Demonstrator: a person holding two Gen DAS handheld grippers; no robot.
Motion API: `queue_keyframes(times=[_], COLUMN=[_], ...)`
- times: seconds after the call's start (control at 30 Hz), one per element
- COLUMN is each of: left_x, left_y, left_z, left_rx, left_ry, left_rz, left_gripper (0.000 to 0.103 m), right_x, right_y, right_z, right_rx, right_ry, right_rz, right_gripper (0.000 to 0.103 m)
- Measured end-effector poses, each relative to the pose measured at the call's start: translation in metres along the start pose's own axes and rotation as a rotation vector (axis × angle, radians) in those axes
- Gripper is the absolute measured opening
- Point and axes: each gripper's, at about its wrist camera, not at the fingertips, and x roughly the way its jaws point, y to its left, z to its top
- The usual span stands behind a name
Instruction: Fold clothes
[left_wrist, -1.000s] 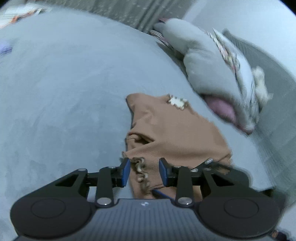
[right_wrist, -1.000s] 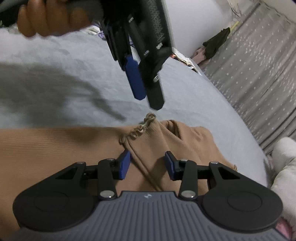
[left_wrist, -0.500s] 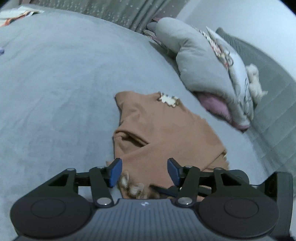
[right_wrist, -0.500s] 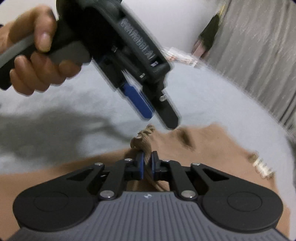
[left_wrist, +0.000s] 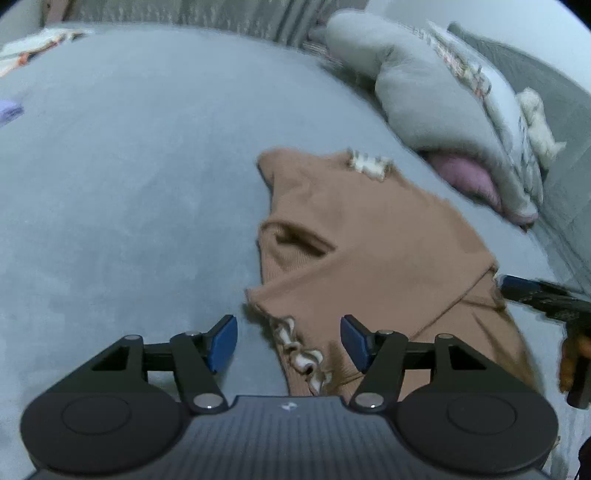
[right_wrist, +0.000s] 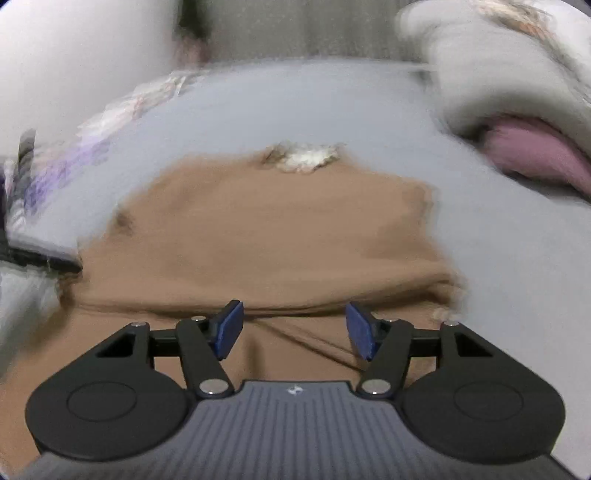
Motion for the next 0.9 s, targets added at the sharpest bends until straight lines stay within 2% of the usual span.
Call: queue_keyframes(times=[0.07,0.1,0.17,0.27,0.37,0.47,0.5,0.57,0.63,0.7,0.77,0.8,0.83,0.87,0.9], left_x=[-0.011,-0.016,-0.023,-0.039,-0.052,-0.062,-0.064,-0.064,-0.061,-0.058,-0.055,-0.054,-0.054,-0.055,-0.057], left_y=[0.000,0.000,-0.007,-0.021,-0.020,-0.017,-0.016,-0.016,-0.021,-0.030,-0.039,-0.042,-0.048,-0.051,-0.048], left_z=[-0.010,-0.021,-0.041,-0.081,-0.116,-0.138,-0.140,-0.148,-0.152,-0.156,-0.157,-0.157,-0.158,-0.160,-0.162], left_rx=[-0.059,-0.104,-0.136,-0.135,-0.187,-0.201,-0.213,-0.249,-0.240,-0.228,-0.228,-0.224,-0.206,-0.206,-0.238], left_ry=[0.017,0.045,0.102,0.177,0.214,0.176,0.169,0.148,0.129,0.099,0.079,0.074,0.077,0.078,0.073], left_rz=[-0.041,-0.080,-0.121,-0.139,-0.180,-0.199,-0.204,-0.240,-0.248,-0.253,-0.253,-0.246,-0.201,-0.172,-0.184], left_gripper=[0.071,0.071,0.071,0.072,0.074,0.075,0.078,0.080,0.080,0.080,0.069,0.046,0.024,0.017,0.011], right_x=[-0.043,-0.053,-0.075,-0.091,-0.129,-0.148,-0.156,-0.153,-0.143,-0.134,-0.129,-0.130,-0.129,-0.135,-0.140], right_y=[-0.025,-0.033,-0.059,-0.073,-0.082,-0.086,-0.089,-0.087,-0.077,-0.064,-0.053,-0.050,-0.048,-0.043,-0.039], right_z=[-0.010,-0.017,-0.056,-0.093,-0.123,-0.142,-0.149,-0.160,-0.161,-0.161,-0.160,-0.161,-0.161,-0.160,-0.159], right_rx=[0.131,0.165,0.302,0.390,0.492,0.553,0.573,0.583,0.554,0.498,0.452,0.442,0.427,0.425,0.422], right_ry=[-0.065,-0.062,0.023,0.115,0.093,0.090,0.094,0.127,0.152,0.170,0.181,0.183,0.186,0.159,0.133], right_rz=[-0.025,-0.029,0.036,0.085,0.168,0.208,0.214,0.250,0.245,0.213,0.190,0.186,0.176,0.167,0.159], right_gripper=[0.068,0.068,0.069,0.069,0.069,0.069,0.069,0.069,0.067,0.057,0.010,0.010,0.010,0.009,0.009])
